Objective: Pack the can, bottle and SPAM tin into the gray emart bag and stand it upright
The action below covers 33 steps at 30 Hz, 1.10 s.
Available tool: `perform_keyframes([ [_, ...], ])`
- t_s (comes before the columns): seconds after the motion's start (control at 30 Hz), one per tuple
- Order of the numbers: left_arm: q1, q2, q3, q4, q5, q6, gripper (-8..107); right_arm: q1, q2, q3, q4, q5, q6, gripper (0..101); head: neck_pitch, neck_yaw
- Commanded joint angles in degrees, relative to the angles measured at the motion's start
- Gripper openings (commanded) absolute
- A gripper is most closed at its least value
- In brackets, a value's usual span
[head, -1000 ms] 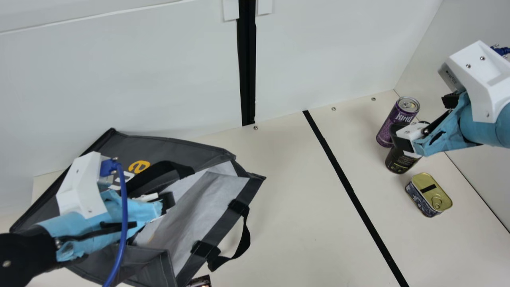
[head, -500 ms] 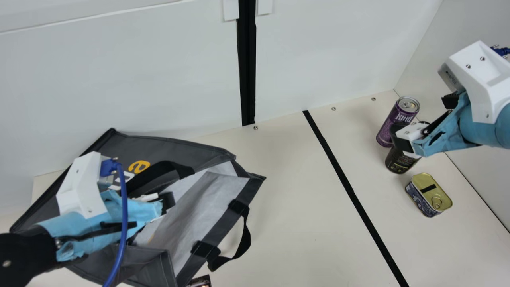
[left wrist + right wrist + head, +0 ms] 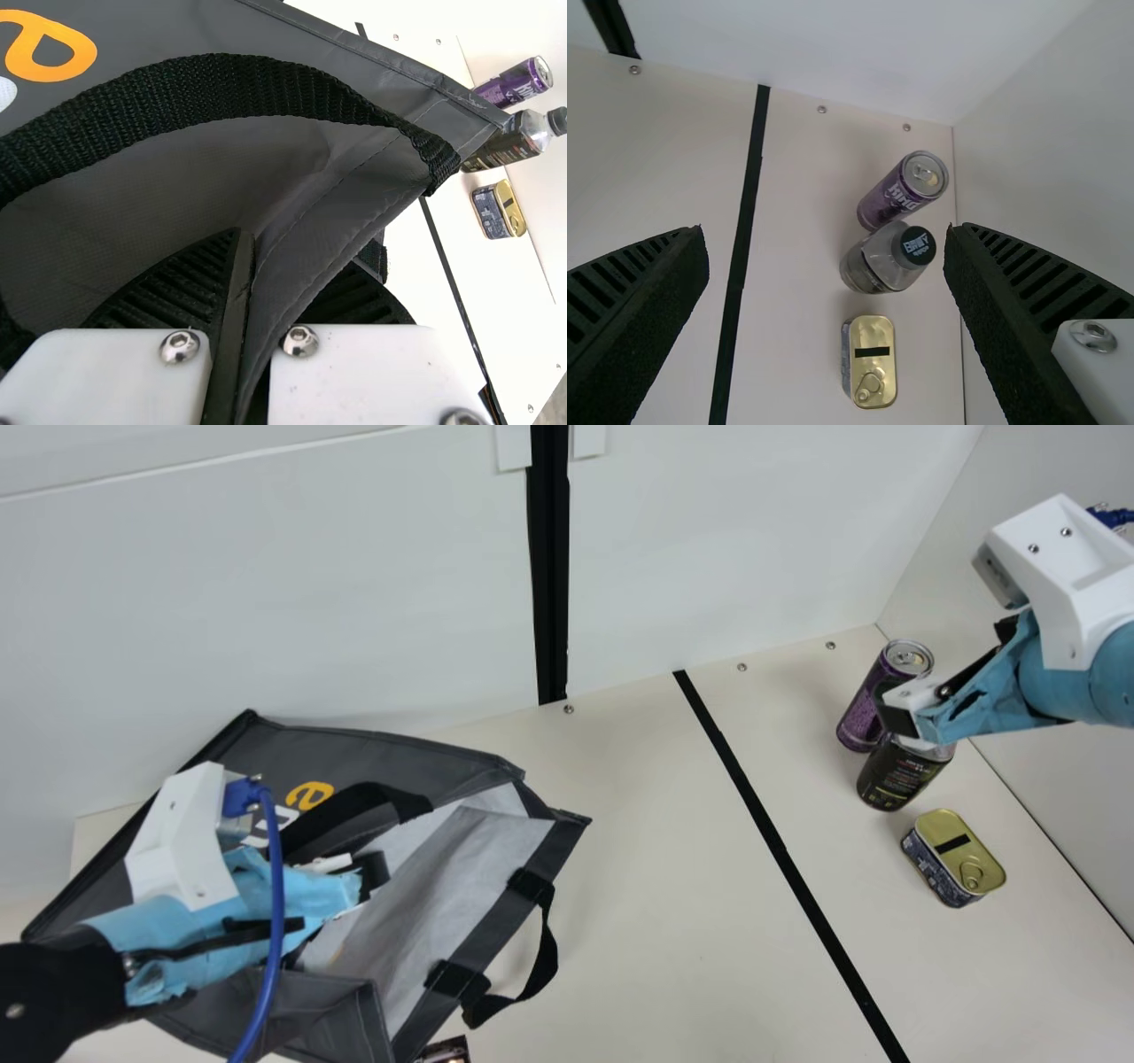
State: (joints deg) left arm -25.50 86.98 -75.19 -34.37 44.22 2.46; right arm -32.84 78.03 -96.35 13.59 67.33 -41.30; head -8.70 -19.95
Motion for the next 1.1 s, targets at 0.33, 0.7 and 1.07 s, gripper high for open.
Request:
perform_keyframes([
  [0.33, 0.0, 0.0, 0.0, 0.0, 0.0, 0.0, -8, 1.53, 4.74, -3.73, -6.81, -0.77, 5.78, 95, -1.3, -0.05],
  [0.7, 0.0, 0.0, 0.0, 0.0, 0.0, 0.0, -8, 2.45, 10.5, -8.87, -10.64, 0.35, 10.46, 95, -1.3, -0.05],
  [1.07, 0.0, 0.0, 0.0, 0.0, 0.0, 0.0, -8, 3.03, 16.93, -14.15, -12.8, 2.2, 14.28, 95, -1.3, -0.05],
])
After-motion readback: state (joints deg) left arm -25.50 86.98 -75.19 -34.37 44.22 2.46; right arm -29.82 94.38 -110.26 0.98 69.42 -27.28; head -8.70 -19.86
